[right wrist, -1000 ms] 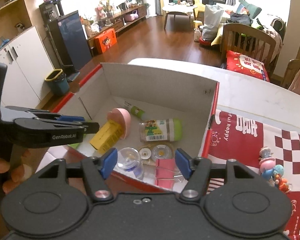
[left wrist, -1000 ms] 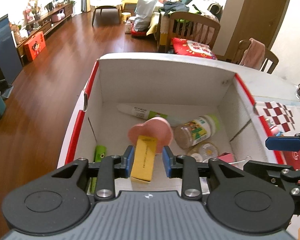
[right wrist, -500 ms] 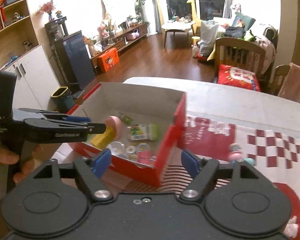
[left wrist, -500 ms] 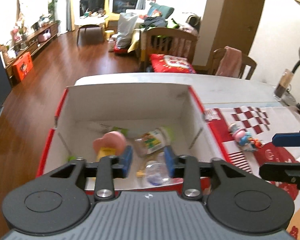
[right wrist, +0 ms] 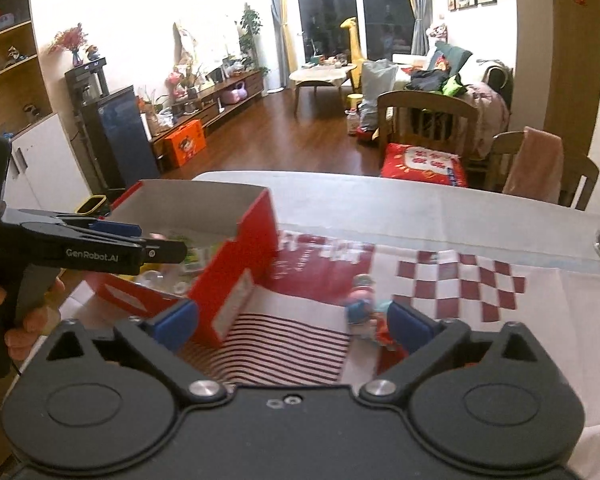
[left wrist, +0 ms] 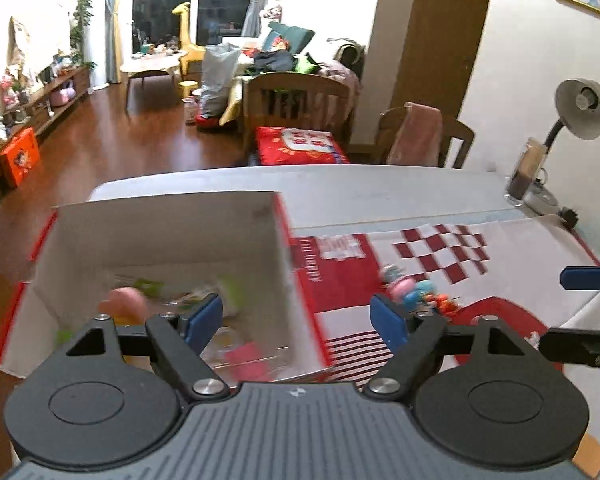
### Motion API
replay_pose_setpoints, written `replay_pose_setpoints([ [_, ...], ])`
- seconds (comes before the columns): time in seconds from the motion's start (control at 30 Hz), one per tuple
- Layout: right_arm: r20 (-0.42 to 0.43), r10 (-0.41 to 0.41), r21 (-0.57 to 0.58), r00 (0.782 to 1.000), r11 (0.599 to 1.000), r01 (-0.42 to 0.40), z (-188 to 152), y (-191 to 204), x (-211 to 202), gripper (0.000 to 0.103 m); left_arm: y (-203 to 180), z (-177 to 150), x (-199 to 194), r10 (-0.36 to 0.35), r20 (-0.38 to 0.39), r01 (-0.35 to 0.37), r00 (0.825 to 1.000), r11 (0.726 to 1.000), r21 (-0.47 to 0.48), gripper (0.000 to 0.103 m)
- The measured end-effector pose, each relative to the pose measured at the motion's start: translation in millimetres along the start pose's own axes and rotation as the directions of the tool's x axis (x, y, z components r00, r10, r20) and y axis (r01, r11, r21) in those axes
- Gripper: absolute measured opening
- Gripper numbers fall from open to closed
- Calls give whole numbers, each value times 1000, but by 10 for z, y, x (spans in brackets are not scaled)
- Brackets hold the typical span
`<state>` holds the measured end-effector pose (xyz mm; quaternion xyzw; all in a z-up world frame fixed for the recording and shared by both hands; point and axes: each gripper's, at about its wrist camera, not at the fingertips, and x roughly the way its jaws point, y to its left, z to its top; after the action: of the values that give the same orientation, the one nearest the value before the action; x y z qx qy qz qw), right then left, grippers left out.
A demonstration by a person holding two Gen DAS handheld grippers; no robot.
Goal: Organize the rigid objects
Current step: 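Withdraw both grippers from the box back toward the toy pile, then grasp the pink figure with the left gripper while the right gripper grasps the orange keychain toy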
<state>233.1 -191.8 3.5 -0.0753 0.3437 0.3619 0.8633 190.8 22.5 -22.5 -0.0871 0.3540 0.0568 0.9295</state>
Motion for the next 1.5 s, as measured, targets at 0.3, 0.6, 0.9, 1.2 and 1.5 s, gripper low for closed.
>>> replay_pose_setpoints([
  [0.3, -33, -13, -4, 999, 1000, 13, -183, -557, 209, 102, -648, 43, 532, -39, -28, 39, 999, 999, -9, 81],
  [0.6, -85, 9, -5, 996, 1000, -10, -288, -872, 541, 96, -943, 85, 1181, -59, -120, 50, 991, 996, -74, 81],
  [0.9, -140, 55, -12, 989, 998, -58, -357, -959, 974, 79, -1038, 45, 1731, -76, -182, 48, 980, 987, -152, 81],
  [1.2, -160, 77, 0, 984, 997, -78, -359, -1010, 1180, 70, -1100, 15, 1997, -49, -199, 21, 979, 989, -144, 80],
  [1.5, -168, 77, 11, 983, 997, -76, -331, -997, 1325, 58, -1092, -13, 2100, -64, -207, 29, 976, 985, -170, 62],
])
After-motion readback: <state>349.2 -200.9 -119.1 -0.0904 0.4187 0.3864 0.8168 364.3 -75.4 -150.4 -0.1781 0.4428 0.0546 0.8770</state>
